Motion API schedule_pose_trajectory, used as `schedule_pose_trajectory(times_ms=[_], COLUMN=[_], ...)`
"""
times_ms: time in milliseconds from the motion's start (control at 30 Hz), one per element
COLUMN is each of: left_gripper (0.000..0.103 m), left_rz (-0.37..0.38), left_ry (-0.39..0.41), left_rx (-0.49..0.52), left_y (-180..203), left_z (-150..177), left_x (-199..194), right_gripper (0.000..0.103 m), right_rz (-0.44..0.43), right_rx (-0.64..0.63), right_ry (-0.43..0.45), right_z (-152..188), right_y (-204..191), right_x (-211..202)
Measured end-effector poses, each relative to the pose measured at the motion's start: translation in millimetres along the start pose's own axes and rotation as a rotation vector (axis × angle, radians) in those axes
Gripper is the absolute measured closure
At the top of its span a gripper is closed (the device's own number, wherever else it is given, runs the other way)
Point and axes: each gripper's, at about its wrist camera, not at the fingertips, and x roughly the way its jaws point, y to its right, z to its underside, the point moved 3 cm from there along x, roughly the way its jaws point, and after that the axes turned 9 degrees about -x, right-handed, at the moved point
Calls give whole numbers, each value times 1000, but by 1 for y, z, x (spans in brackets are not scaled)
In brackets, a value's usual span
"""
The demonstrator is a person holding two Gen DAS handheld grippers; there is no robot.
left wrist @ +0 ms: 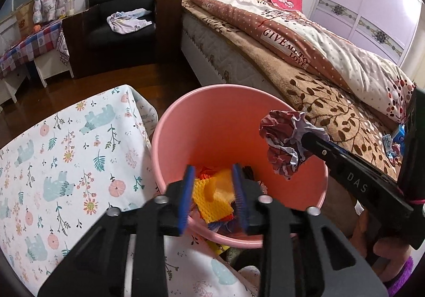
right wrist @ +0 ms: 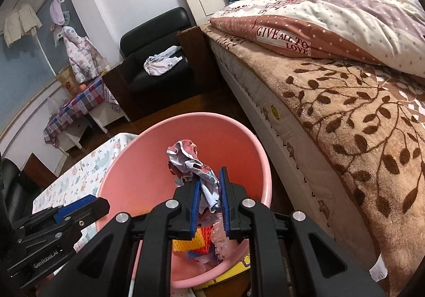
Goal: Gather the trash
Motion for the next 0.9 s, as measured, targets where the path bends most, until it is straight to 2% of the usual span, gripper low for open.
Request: schedule_pose_trajectory(times_ms=[100,200,767,867,900], left_gripper=[71,71,71,71,71], left_rz=[-3,-2,-8,-10,-12], left_ry=[0,1,36,46,51], left_rx=[-5,-13,-26,-28,-27], left_y=[-1,-3,-8,-10,-10], left_z=[0,0,3,4,5], left_x=[0,-2,-23,-29,-31], right_gripper=[89,81,78,75,71], right_rz=[-5,-1,-17,-24,-26], right_rx=[-2,-6,-38,-48,-50], right_ry=[-12,-12,5,11,15], right_z=[1,1,1,3,4], right_y=[-2,-3,-16,-21,-23], right_x=[3,3,-15,-22,-25])
